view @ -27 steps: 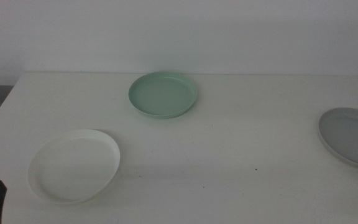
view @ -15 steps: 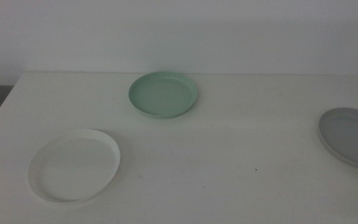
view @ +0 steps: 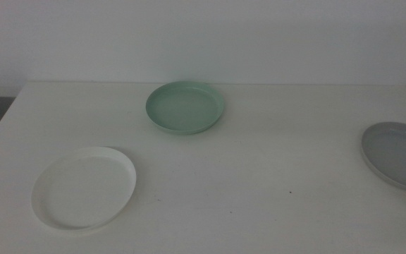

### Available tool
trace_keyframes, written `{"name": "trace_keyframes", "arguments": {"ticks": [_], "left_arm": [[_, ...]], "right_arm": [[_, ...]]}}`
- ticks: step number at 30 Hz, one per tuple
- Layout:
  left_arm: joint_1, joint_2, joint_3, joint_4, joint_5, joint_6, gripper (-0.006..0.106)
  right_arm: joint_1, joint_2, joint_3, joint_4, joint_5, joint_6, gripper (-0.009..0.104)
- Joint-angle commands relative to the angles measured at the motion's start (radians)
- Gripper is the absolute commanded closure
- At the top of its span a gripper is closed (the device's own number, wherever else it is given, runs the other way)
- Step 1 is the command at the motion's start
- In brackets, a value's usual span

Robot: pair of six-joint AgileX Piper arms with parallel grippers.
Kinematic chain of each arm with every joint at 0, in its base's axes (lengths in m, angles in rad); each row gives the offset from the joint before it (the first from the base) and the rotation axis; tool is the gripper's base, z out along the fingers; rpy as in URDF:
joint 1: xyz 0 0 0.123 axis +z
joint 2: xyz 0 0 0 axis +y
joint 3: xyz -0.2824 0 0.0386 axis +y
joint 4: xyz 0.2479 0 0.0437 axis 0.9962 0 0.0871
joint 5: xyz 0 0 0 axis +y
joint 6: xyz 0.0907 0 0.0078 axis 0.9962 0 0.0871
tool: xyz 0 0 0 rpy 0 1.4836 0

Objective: Stack the three bowls on top of each other.

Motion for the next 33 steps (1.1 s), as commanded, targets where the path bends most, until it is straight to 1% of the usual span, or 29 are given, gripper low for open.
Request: {"name": "trace_keyframes", "arguments": {"ticks": [1,8,13,21,24,28,30,31,33], "left_arm": [[0.001,0.052,-0.071,-0.002,0.047,-0.009,0.007],[0.001,0.195,-0.186,-0.008,0.093,-0.020,0.007],[0.001,0.307,-0.243,-0.004,0.134,-0.082,0.007],[0.006,0.474,-0.376,-0.013,0.134,-0.046,0.007],[0.058,0.536,-0.418,-0.058,0.134,0.001,0.007],[0.177,0.615,-0.442,-0.185,0.134,0.121,0.007],[0.225,0.653,-0.442,-0.231,0.134,0.185,0.007],[0.244,0.676,-0.442,-0.241,0.134,0.211,0.007],[0.260,0.722,-0.442,-0.233,0.134,0.247,0.007]], "right_arm": [[0.003,-0.004,0.004,-0.006,-0.009,-0.003,0.002],[0.003,-0.004,0.004,-0.006,-0.009,-0.003,0.002],[0.003,-0.004,0.004,-0.006,-0.009,-0.003,0.002],[0.003,-0.004,0.004,-0.006,-0.009,-0.003,0.002],[0.003,-0.004,0.004,-0.006,-0.009,-0.003,0.002],[0.003,-0.004,0.004,-0.006,-0.009,-0.003,0.002],[0.003,-0.004,0.004,-0.006,-0.009,-0.003,0.002],[0.003,-0.004,0.004,-0.006,-0.009,-0.003,0.002],[0.003,-0.004,0.004,-0.006,-0.009,-0.003,0.002]]}}
